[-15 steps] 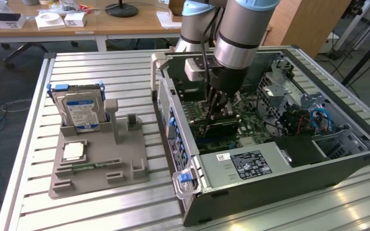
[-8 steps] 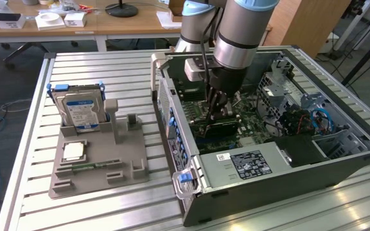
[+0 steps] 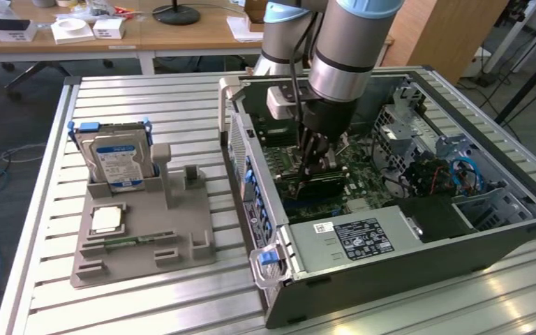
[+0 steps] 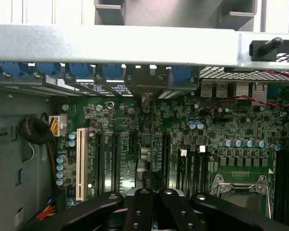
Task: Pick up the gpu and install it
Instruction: 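Press down on the gpu until it lock into place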
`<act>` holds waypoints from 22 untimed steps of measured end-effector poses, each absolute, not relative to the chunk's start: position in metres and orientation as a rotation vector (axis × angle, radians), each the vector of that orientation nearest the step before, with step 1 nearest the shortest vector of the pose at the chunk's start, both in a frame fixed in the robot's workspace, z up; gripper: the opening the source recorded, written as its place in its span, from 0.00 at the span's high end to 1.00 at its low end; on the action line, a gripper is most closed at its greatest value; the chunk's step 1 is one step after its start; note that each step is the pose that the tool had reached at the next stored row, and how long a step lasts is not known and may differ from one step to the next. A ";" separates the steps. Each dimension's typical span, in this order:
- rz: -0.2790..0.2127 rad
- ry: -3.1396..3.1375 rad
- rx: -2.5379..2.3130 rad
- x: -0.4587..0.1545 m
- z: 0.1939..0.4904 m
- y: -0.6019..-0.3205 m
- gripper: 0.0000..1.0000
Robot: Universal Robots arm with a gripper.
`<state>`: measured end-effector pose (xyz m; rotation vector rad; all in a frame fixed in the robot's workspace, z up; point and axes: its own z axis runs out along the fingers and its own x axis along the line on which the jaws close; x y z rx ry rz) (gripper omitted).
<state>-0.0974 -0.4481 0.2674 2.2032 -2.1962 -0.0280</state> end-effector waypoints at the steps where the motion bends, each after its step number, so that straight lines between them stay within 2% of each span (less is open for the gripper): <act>1: -0.028 -2.196 2.203 -0.097 0.267 -0.448 0.90; 22: -0.028 -2.197 2.204 -0.097 0.269 -0.450 0.90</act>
